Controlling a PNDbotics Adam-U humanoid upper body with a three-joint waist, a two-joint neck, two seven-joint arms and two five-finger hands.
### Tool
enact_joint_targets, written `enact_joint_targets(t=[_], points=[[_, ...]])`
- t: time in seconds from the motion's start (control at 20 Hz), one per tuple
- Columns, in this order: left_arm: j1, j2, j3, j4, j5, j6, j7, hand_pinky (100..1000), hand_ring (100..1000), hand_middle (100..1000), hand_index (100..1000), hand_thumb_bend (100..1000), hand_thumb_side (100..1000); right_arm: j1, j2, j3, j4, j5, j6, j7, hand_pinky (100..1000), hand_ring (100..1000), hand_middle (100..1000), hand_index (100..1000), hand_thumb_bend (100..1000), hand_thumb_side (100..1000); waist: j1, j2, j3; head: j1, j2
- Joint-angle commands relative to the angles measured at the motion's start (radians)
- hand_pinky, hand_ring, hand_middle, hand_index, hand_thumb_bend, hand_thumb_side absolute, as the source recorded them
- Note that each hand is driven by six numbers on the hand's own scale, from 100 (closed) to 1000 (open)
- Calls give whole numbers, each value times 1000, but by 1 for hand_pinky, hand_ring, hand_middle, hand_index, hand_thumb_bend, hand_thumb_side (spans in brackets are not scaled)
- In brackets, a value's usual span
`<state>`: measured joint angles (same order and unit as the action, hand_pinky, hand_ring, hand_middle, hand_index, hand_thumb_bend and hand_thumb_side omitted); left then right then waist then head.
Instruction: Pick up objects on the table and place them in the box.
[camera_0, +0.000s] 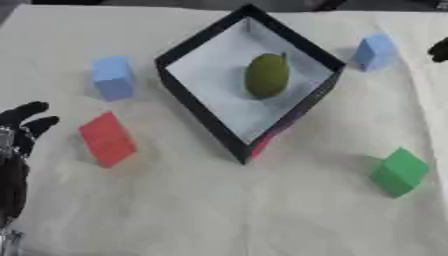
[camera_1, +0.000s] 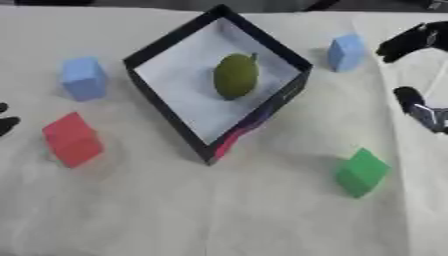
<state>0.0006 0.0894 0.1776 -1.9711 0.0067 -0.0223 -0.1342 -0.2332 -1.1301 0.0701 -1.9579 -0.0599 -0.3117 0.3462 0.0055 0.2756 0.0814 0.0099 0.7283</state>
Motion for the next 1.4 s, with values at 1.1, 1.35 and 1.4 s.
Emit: enact_joint_targets(t=[1.1, 1.35, 1.4], points=[[-8, 34, -12, -8, -2, -2, -15, 920, 753, 771, 801, 100, 861, -103, -183, 210, -42, 263, -68, 184, 881, 830, 816, 902, 100, 364, -25, -12, 20, -51, -16], [-7, 33, -12, -8, -3, -3, -16, 921, 753, 772, 801, 100, 863, -90, -187, 201, -42, 259, -80, 177, 883, 832, 824, 908, 100, 462, -22, -10, 17, -48, -12], [-7, 33, -12, -8, -3, -3, -16, 921, 753, 772, 801, 100, 863, -86, -188, 195, -42, 255, -86, 174, 883, 832, 824, 907, 100, 470, -22, -10, 17, -47, -11]])
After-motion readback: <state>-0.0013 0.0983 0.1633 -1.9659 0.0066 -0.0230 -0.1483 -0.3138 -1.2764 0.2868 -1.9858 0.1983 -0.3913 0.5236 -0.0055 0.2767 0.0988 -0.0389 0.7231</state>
